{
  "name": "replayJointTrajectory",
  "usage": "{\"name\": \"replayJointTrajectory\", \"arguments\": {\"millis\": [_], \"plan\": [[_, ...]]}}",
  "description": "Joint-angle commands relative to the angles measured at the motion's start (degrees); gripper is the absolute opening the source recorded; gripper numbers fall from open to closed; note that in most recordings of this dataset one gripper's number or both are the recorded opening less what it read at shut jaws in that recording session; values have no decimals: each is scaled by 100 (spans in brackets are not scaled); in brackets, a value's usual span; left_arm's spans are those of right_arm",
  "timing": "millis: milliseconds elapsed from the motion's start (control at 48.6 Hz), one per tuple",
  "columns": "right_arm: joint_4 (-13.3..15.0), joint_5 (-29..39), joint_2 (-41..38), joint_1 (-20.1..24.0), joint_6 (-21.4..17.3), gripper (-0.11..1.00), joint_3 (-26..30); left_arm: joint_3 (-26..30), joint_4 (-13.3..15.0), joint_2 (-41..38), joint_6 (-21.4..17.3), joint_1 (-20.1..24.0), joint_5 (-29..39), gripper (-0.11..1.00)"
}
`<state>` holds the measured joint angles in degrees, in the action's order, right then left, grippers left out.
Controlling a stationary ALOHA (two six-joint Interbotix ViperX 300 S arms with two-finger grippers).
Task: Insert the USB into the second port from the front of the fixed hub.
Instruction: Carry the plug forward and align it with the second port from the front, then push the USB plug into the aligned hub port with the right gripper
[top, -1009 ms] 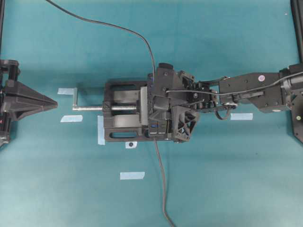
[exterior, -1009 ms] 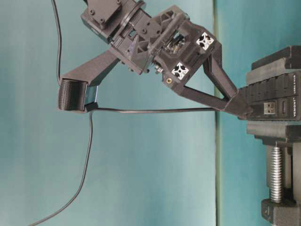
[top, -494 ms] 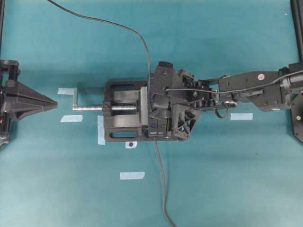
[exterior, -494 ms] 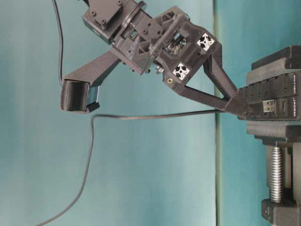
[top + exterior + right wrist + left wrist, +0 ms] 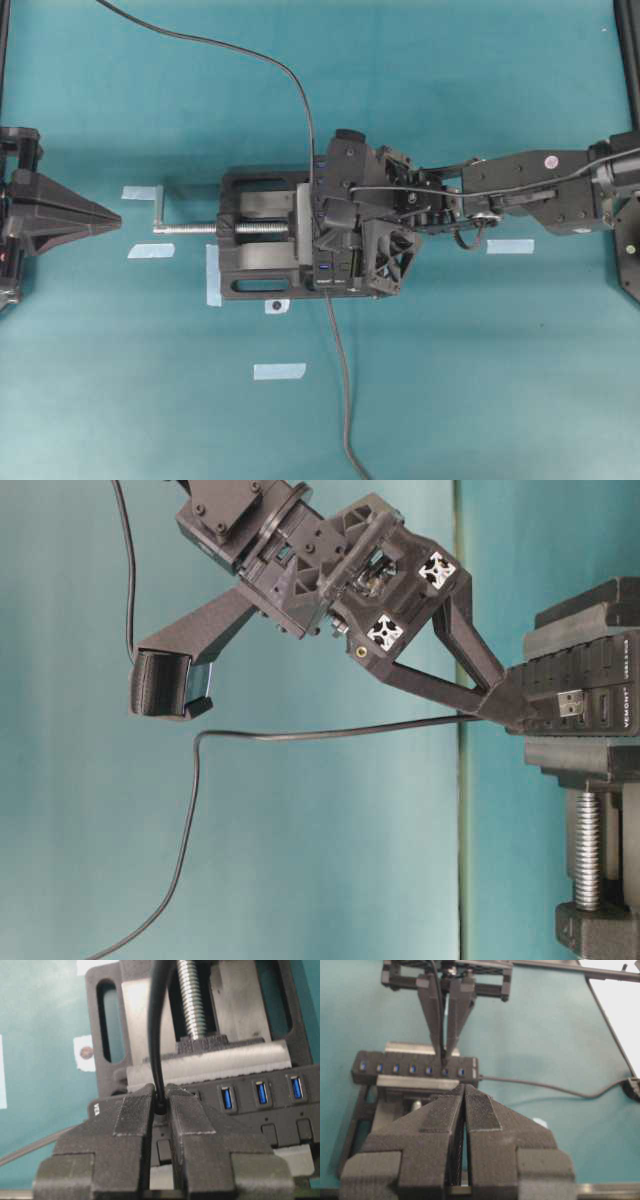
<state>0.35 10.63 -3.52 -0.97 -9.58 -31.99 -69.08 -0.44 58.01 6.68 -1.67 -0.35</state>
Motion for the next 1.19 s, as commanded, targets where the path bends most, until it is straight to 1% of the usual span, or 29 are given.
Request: {"name": "replayJointTrajectory", "arguments": {"millis": [0, 185, 535, 988, 1174], "plan": [[9, -141, 62, -9, -18, 7, 35, 79, -18, -26, 9, 9, -26, 0], [9, -255, 26, -9, -18, 7, 35, 79, -9, -26, 18, 0, -26, 0], [0, -255, 0, -9, -44, 7, -18, 79, -18, -18, 18, 9, -26, 0], [-26, -255, 44, 88, -70, 7, -211, 79, -9, 0, 18, 9, -26, 0], [-26, -483, 44, 88, -70, 7, -343, 79, -9, 9, 18, 0, -26, 0]]}}
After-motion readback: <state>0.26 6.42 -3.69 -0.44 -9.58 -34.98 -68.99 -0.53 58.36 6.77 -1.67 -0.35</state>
